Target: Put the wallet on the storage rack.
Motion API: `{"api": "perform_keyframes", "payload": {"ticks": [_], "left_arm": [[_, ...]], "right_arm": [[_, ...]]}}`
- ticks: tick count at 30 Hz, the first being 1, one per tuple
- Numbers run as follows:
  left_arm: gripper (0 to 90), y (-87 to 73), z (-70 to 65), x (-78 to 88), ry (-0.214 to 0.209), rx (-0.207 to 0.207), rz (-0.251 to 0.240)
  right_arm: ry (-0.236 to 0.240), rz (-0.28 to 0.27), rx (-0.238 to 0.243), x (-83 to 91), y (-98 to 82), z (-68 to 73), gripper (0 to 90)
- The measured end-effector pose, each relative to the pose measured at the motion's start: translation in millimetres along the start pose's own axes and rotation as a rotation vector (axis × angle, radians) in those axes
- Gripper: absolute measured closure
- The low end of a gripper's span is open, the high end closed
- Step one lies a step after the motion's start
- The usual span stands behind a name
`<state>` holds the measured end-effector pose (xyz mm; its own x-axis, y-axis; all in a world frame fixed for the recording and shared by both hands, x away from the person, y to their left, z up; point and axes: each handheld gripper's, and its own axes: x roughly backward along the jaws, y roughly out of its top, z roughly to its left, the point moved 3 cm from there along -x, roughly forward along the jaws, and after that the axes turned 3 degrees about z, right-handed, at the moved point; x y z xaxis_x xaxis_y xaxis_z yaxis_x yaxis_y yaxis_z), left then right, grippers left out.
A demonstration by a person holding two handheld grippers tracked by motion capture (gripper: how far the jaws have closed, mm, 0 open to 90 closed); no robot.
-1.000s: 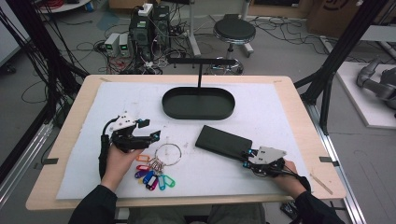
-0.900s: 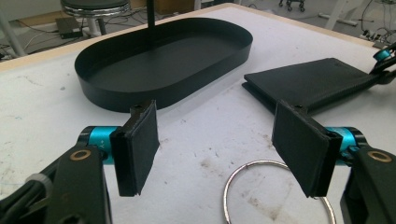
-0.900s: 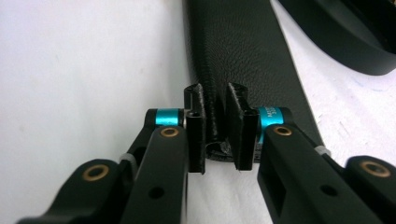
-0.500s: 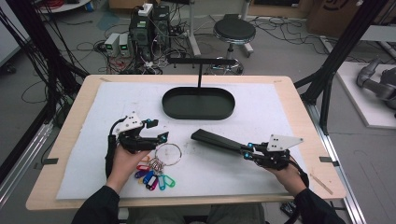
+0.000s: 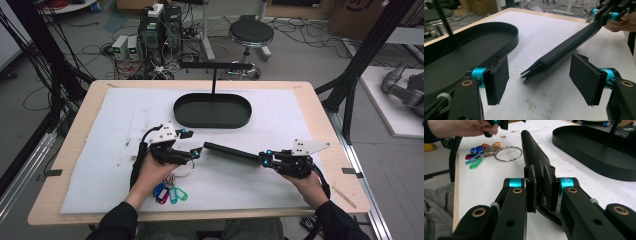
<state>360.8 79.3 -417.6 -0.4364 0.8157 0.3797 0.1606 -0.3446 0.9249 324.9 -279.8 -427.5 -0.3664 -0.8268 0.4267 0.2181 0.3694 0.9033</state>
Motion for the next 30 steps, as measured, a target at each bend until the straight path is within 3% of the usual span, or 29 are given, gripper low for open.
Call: {"api": "perform_keyframes", "payload": {"ticks": [10, 14, 17, 23, 24, 26, 30], "left_arm": [[32.5, -0.1, 4.1, -31.3, -0.041, -0.038, 0.066], [34.6, -0.7, 6.4, -42.7, -0.08, -0.05, 0.077], [46.1, -0.4, 4.7, -45.6, -0.113, -0.093, 0.043], [58.9, 0.1, 4.1, -42.8, -0.102, -0.148, 0.05], [66.4, 0.8, 3.7, -41.5, -0.101, -0.157, 0.049], [71.1, 2.3, 2.5, -38.9, -0.114, -0.162, 0.041], [75.0, 6.7, -2.2, -33.2, -0.162, -0.145, 0.01]], "right_arm": [[0.004, -0.008, -0.022, 0.4, 0.1, -3.7, 82.2], [0.018, -0.011, -0.04, 0.5, -0.2, -5.0, 81.8], [0.015, -0.015, -0.047, 1.2, -0.2, -6.5, 81.5], [0.008, -0.025, -0.051, 1.6, -0.2, -9.1, 80.0], [-0.006, -0.032, -0.06, 3.4, -0.2, -10.8, 78.1], [-0.012, -0.037, -0.063, 4.0, -0.2, -11.7, 76.7], [-0.068, -0.058, -0.076, 7.8, -0.3, -16.7, 64.9]]}}
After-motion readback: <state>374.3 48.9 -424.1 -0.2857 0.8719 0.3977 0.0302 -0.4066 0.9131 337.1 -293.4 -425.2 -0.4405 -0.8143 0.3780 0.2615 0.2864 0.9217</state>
